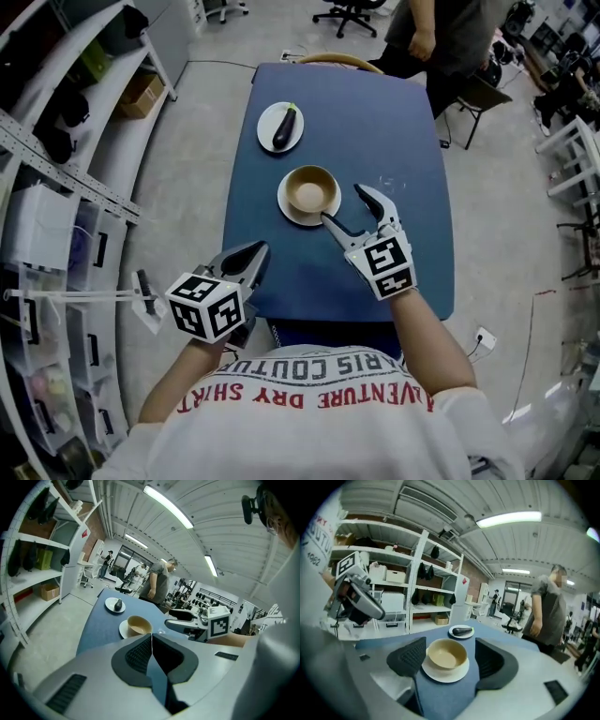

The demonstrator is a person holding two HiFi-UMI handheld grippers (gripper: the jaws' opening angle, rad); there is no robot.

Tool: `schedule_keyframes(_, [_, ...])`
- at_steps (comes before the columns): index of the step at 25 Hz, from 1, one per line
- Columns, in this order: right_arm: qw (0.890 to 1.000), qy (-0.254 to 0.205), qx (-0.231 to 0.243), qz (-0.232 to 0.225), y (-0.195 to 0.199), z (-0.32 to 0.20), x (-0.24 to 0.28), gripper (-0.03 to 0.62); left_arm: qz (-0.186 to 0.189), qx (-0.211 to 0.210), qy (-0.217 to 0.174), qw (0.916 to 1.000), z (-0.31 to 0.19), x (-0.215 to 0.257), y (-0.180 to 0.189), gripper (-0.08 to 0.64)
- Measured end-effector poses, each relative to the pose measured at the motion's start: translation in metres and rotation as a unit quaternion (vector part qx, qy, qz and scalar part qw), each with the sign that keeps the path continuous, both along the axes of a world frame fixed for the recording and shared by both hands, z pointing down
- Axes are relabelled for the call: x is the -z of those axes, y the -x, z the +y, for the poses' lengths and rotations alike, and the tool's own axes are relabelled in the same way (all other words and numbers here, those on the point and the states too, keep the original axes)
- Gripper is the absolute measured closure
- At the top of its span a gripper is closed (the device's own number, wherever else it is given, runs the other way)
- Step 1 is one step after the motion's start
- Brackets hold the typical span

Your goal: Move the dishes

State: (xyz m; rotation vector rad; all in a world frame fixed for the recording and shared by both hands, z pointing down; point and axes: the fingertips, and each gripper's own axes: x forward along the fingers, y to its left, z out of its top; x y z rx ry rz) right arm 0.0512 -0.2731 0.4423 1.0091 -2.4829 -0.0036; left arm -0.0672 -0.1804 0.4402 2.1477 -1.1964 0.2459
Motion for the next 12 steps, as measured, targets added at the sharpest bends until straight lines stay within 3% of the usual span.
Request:
schedule_keyframes(3, [0.996, 0.061, -0.051, -0.035, 0.004, -0.018, -0.024, 0.279, 0.0, 0.006, 0.006, 1.0, 0.003, -0.004, 0.005, 0.531])
schedule_keyframes(12, [0.979, 0.147, -0.13, -0.05, 0.0, -0.066, -0.08, 0.281, -0.001, 0.021, 0.019, 0.9996, 0.004, -0.016, 0.018, 0.531])
